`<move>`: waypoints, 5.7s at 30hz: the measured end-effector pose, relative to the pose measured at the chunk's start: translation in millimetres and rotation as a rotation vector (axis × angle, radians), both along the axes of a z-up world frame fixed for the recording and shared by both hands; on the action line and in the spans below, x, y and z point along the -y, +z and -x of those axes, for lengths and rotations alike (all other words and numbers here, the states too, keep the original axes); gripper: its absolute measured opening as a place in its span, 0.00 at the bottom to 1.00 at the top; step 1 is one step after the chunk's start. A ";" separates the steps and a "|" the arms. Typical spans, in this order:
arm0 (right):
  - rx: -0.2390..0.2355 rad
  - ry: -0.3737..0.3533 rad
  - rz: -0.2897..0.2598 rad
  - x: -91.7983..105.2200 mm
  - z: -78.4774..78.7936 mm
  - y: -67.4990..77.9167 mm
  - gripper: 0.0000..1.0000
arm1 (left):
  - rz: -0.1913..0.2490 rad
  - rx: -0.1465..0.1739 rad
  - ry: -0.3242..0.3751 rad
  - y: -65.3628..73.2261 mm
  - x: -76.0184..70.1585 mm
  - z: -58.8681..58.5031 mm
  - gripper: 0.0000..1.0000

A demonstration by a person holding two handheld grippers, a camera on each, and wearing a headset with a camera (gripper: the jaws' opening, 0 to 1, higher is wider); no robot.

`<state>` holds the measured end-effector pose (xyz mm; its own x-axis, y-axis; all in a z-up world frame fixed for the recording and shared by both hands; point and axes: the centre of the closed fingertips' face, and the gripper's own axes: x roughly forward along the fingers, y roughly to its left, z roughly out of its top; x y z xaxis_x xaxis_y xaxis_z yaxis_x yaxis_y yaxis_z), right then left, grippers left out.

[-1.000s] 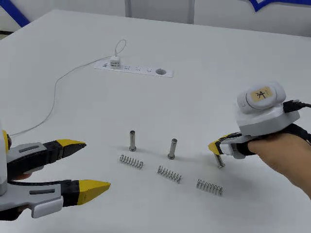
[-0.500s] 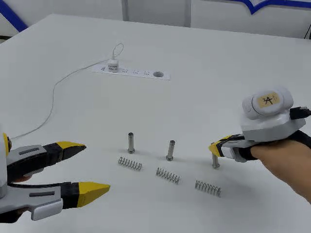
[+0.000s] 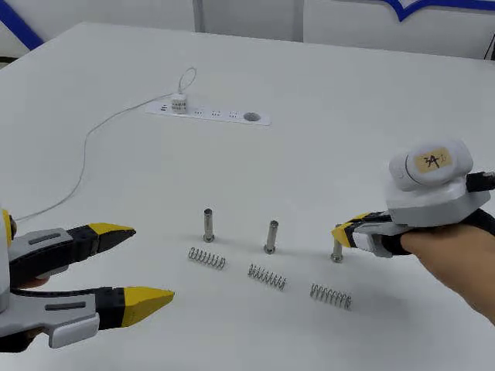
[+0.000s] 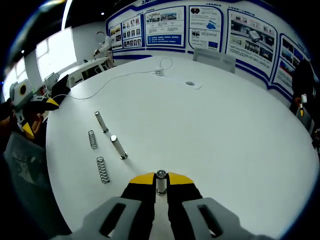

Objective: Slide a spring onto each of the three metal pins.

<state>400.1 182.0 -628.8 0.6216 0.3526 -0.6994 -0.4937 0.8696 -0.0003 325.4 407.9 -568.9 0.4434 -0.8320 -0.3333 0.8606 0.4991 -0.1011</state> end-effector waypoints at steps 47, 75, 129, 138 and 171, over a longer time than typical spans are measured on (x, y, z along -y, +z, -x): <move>0.053 0.044 -0.003 -0.7 3.8 15.6 0.15 | -0.008 0.005 -0.010 2.9 2.9 1.9 0.63; -0.006 0.211 0.038 -4.6 64.0 -3.0 0.16 | -0.011 0.018 -0.027 6.7 6.4 3.8 0.62; -0.192 0.661 0.201 -16.5 90.2 -34.8 0.11 | -0.074 -0.002 -0.313 0.1 66.3 28.6 0.55; -0.170 0.703 0.201 -32.9 95.9 -13.1 0.11 | -0.090 -0.020 -0.422 -13.9 102.3 32.4 0.51; -0.099 0.848 0.202 -82.6 107.7 17.2 0.11 | -0.154 0.040 -0.535 -39.0 135.7 31.5 0.20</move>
<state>292.5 264.6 -611.6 0.1393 0.5324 -0.8350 -0.9796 0.1972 -0.0377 293.9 272.2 -607.9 -0.0129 -0.8875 -0.4607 0.9997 -0.0025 -0.0232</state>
